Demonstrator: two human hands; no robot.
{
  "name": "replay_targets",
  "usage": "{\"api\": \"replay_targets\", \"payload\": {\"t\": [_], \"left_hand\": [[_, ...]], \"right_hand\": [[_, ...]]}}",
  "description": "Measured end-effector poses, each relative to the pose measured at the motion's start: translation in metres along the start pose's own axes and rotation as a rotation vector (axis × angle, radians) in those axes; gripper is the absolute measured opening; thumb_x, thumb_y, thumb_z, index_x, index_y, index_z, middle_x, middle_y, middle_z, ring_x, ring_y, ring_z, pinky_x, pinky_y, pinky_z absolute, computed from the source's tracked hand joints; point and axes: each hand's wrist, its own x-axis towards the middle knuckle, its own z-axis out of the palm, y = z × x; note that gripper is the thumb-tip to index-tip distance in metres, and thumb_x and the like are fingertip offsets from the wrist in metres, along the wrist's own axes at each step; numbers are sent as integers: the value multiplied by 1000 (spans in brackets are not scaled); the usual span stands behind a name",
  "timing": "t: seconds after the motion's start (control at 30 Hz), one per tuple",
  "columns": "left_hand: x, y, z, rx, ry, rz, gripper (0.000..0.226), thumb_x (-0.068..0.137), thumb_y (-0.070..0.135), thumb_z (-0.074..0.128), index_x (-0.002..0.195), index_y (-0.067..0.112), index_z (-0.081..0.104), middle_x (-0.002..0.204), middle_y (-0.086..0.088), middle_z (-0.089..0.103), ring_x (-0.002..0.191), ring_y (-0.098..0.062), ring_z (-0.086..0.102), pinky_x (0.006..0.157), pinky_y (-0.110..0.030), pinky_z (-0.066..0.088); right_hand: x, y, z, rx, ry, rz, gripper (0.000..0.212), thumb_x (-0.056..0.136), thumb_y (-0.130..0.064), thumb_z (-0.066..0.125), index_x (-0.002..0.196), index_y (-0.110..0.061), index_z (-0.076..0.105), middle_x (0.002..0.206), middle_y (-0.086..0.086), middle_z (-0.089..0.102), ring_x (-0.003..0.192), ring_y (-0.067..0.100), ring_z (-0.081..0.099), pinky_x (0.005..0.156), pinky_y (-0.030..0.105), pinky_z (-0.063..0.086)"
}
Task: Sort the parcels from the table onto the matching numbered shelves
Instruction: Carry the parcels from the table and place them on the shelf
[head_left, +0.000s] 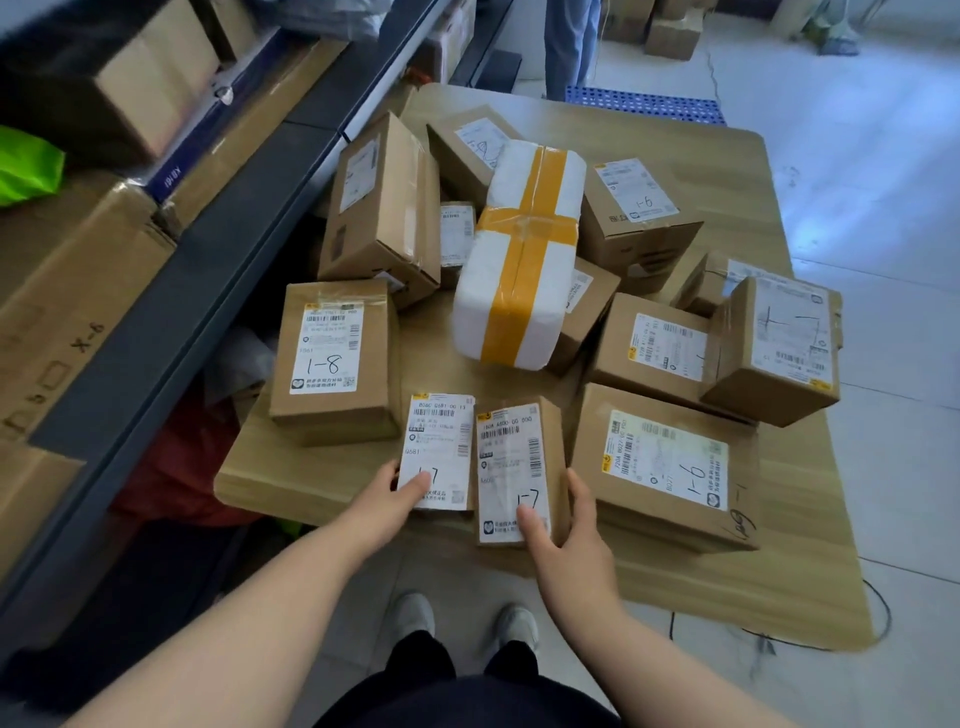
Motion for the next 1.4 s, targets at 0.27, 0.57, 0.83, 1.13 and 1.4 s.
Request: {"api": "replay_targets", "payload": {"t": [0.27,0.57,0.83,1.13,1.4], "left_hand": [[10,-16,-16,-185,-6,-30,46,91,38,60,131,30,40,121,0,64,114,-20,59,108,-47,38],[4,-20,-33,-268,-201,24,80,51,52,78,121,43,42,114,2,70,118,-22,57,112,-49,32],[2,-39,-34,-122,-232,186,75,48,80,74,114,77,38,143,4,45,132,-18,43,110,-52,35],[-15,-22,-47,-158,-69,394,83,62,79,59,138,51,42,139,3,46,130,-8,42,116,-42,27],[-62,-26,-20,-476,82,359,56,61,72,69,115,58,59,128,13,62,126,-14,52,111,-48,35]], "right_hand": [[27,1,22,52,-135,144,65,94,-50,49,150,-26,26,139,2,53,125,26,51,105,44,41],[20,6,17,235,-208,205,66,93,-40,56,149,-25,24,131,1,54,114,19,56,99,41,45],[-12,18,11,272,-151,180,51,92,-35,58,138,-30,36,112,-5,65,97,12,65,75,27,52],[-13,-5,20,218,-70,-10,43,92,-30,60,130,-31,40,101,-14,67,90,10,65,78,32,54],[7,-26,-9,149,-245,-174,43,89,-34,63,127,-34,40,108,-6,66,95,12,66,83,33,55]]}}
